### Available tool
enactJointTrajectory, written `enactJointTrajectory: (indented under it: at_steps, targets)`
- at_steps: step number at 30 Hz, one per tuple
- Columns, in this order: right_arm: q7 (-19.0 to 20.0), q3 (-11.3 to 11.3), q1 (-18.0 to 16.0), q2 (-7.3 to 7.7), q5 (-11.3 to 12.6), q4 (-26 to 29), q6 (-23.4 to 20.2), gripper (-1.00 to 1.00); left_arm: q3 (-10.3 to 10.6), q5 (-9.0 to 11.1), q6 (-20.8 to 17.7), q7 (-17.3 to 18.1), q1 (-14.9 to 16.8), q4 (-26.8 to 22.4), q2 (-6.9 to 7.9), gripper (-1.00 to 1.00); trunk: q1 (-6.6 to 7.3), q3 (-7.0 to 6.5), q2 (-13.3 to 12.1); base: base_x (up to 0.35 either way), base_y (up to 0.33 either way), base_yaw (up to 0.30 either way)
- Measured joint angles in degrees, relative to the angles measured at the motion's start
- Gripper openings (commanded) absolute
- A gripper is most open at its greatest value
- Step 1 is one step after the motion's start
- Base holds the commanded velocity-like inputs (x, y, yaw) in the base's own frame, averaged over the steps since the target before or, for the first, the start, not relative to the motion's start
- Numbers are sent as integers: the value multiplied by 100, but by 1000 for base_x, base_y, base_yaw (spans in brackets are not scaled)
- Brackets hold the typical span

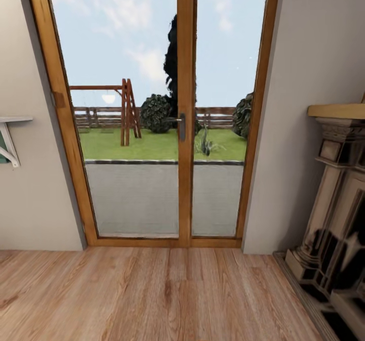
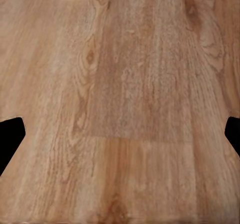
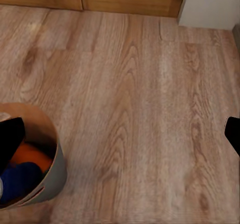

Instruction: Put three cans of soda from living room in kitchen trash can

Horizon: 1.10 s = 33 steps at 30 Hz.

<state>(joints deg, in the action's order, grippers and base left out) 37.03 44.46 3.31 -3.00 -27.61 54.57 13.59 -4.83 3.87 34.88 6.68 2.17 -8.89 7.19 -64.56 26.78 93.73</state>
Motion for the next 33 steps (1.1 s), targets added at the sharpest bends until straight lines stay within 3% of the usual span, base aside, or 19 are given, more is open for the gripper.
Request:
enactJointTrajectory:
  at_steps: [4,9,11,13,15,18,21,24,33]
  targets:
    - [-2,27,28,298,1,-485,503,100,0,-5,27,9,-106,61,7,100,88,-72,-160,0,0,0]
    - [-3,33,98,541,-10,-918,902,100,-1,-19,28,29,-161,82,17,100,198,-162,-361,0,0,0]
    - [2,33,193,837,-41,-1442,1330,100,2,-34,27,42,-181,127,57,100,242,-197,-441,0,0,0]
    - [3,27,218,995,-74,-1770,1608,100,6,-39,28,46,-186,150,69,100,286,-233,-521,0,0,0]
    - [3,18,241,1343,-300,-2560,2180,100,8,-42,28,50,-189,180,81,100,329,-269,-602,0,0,0]
    - [0,11,250,1577,-505,-3071,2500,100,13,-43,28,51,-194,192,85,100,395,-323,-722,0,0,0]
    - [-3,3,255,1744,-688,-3425,2800,100,15,-47,28,52,-194,198,84,100,461,-377,-842,0,0,0]
    - [-9,-5,344,1945,-879,-3862,3411,100,16,-48,28,52,-193,201,86,100,527,-431,-963,0,0,0]
    - [-95,-7,559,2181,-963,-4413,4059,100,17,-46,54,52,-283,203,89,100,725,-592,-1323,0,0,0]
